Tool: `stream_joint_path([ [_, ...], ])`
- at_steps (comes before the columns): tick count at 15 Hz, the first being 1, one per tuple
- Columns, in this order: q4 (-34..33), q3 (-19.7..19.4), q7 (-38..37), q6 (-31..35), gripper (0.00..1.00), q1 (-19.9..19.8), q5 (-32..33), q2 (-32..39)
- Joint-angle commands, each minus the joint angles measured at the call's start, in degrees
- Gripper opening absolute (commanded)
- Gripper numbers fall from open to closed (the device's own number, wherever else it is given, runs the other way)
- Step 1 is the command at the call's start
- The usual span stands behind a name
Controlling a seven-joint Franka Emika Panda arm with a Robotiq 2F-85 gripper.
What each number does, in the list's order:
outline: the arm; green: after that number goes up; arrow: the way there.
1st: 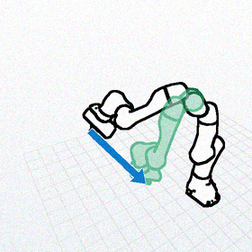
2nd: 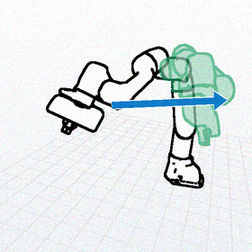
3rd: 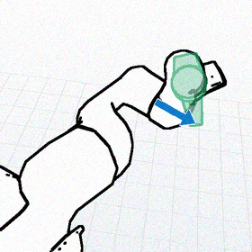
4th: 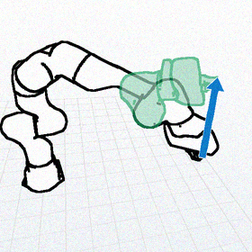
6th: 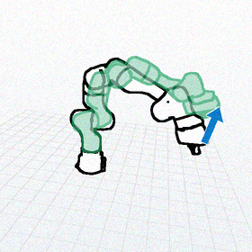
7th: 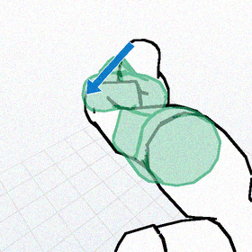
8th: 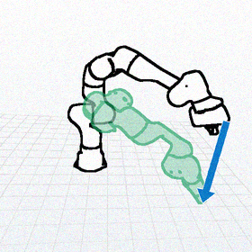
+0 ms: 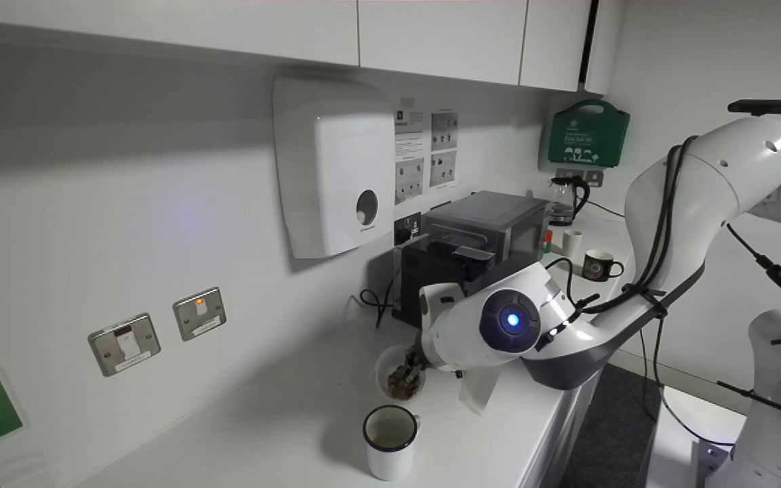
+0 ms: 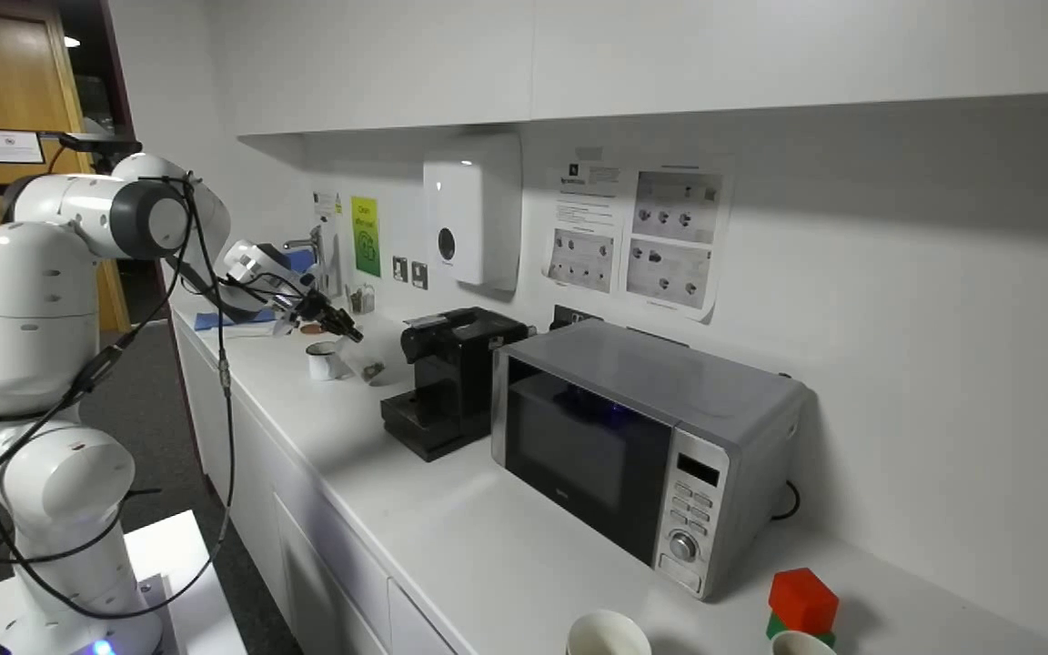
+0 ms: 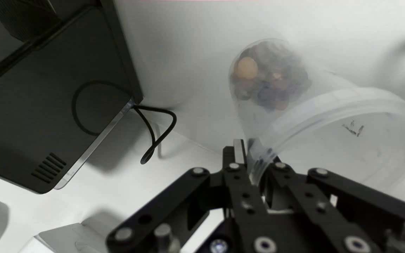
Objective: Take the mug from the coffee maker and put it on the counter, and pour the content from the transparent cup into the mug
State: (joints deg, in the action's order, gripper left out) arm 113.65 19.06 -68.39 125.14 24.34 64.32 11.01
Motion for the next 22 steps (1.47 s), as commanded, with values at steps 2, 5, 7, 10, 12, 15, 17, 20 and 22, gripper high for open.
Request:
stream_joint_path([
  [2, -1.25, 0.77, -3.25, -5.29, 0.02, 1.85, 1.41, -2.37],
  [5, -2.12, 1.55, -8.26, -10.68, 0.02, 3.99, 5.03, -2.36],
  [7, -2.42, 2.32, -11.9, -15.52, 0.02, 5.51, 8.82, -1.81],
  [10, -2.69, 3.8, -13.9, -21.43, 0.02, 6.89, 11.71, -0.6],
  [12, -2.77, 4.47, -13.84, -23.59, 0.02, 7.33, 12.26, 0.02],
  [15, -2.73, 4.64, -13.93, -25.36, 0.02, 7.71, 13.33, 0.8],
  [17, -2.93, 4.6, -13.64, -25.95, 0.02, 7.8, 14.23, 1.55],
  [20, -3.43, 4.57, -13.3, -27.72, 0.02, 8.2, 16.06, 3.19],
  [22, -3.91, 4.57, -12.9, -29.1, 0.02, 8.63, 17.5, 4.5],
])
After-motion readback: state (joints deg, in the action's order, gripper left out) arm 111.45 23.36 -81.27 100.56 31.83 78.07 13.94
